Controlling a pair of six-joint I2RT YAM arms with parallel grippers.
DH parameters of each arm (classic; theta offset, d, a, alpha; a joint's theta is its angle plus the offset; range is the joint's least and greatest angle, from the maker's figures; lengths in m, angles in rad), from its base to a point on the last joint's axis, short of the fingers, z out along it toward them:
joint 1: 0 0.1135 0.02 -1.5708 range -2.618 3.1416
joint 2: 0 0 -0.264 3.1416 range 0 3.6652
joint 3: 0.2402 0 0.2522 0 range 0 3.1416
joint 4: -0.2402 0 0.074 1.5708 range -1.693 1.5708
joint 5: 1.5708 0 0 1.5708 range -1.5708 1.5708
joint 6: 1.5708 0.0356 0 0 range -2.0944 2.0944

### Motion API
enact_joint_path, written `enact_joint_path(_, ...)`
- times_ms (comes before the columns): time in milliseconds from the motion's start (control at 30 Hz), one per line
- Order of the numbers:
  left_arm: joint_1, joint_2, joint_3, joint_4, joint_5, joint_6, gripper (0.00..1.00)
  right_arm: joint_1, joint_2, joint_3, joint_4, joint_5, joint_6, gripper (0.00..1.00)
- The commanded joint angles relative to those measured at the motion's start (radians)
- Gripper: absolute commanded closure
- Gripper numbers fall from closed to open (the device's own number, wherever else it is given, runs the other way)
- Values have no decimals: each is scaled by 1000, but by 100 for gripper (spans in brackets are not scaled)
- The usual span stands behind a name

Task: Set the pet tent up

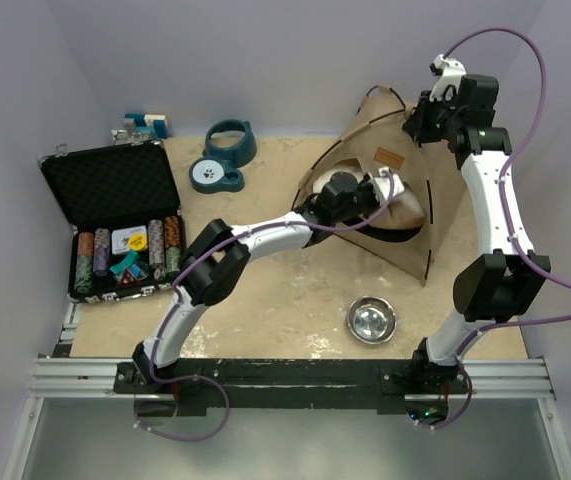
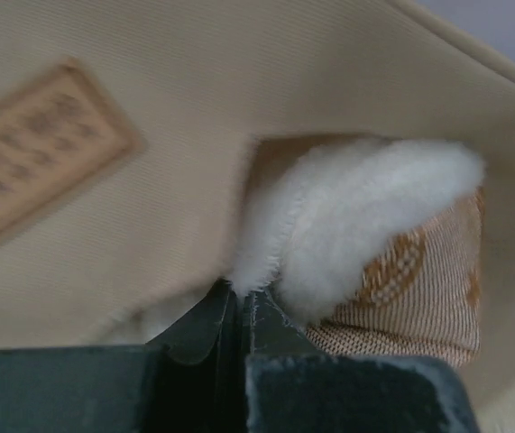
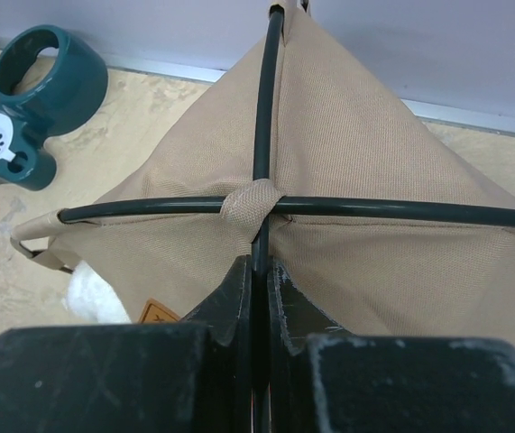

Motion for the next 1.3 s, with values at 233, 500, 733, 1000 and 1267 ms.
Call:
enact_joint_path(233, -6, 293, 386, 61, 56, -171, 100, -3, 4, -12, -65, -46, 37, 100)
enact_joint_path(500, -7, 94, 132, -58, 344, -24, 40, -3, 9, -7, -65, -23, 23, 100)
enact_joint_path(733, 149, -207, -79, -208, 453, -95, 5, -6, 23, -14, -63, -15, 12, 100)
enact_joint_path(1000, 158, -299, -188, -463, 355, 120, 33, -6, 46, 6, -63, -32, 20, 100)
enact_joint_path(1267, 157, -67, -6, -475, 174, 153, 45, -6, 41, 22, -89, -36, -24, 100)
